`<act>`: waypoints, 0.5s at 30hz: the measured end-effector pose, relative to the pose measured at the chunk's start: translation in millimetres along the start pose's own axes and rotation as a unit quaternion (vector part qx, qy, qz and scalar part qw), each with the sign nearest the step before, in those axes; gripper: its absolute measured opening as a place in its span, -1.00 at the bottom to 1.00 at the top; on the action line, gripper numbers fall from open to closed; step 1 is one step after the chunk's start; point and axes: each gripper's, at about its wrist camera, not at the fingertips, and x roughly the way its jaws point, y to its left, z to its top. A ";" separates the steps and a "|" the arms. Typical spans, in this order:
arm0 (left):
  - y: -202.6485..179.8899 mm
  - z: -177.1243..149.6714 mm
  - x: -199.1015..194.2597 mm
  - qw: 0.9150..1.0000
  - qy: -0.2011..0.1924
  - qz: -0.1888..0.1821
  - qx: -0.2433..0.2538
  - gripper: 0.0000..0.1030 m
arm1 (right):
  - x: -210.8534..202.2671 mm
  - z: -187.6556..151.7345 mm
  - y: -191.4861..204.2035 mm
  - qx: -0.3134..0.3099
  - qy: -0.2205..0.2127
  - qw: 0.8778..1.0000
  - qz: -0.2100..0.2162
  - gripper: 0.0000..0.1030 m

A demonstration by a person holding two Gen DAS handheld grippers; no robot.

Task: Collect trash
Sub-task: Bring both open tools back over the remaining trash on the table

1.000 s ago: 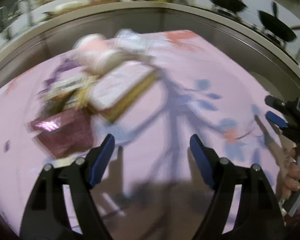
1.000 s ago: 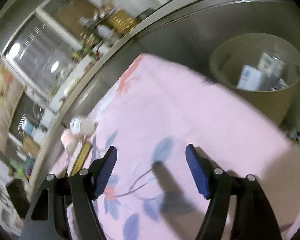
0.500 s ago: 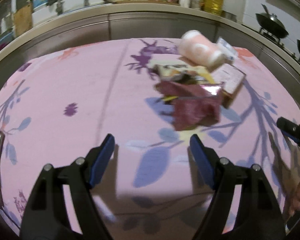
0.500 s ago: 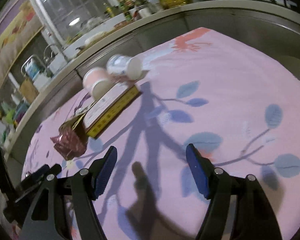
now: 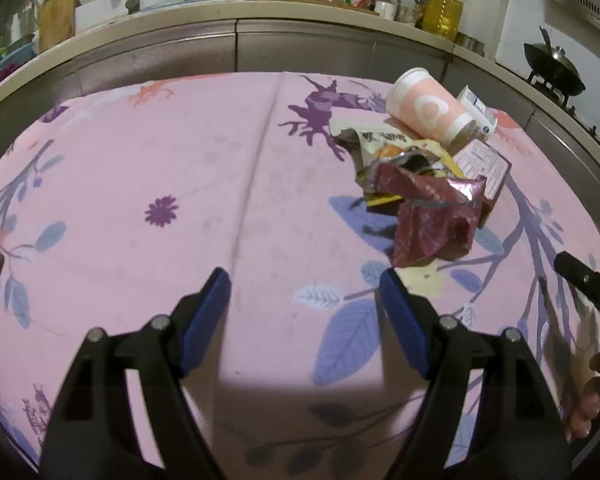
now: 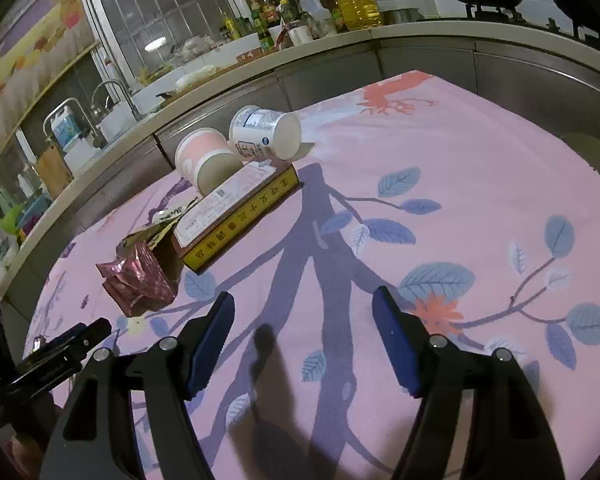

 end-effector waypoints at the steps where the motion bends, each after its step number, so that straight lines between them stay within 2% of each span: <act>1: -0.2 0.2 0.0 1.000 -0.001 -0.001 -0.001 0.44 | -0.9 -0.3 -2.5 0.005 -0.002 1.000 0.007 0.34; 5: 1.8 -1.1 -3.1 1.000 -0.013 -0.006 -0.009 0.44 | -2.7 -0.5 -8.1 0.018 -0.006 1.000 0.025 0.34; 12: -8.6 -8.5 -26.4 0.996 -0.085 0.018 0.014 0.44 | -0.6 -0.2 -0.7 0.005 -0.002 1.000 0.008 0.35; 15: -10.2 -8.1 -26.0 0.996 -0.086 0.028 0.015 0.44 | 1.0 -0.7 2.1 -0.003 0.000 1.000 0.000 0.36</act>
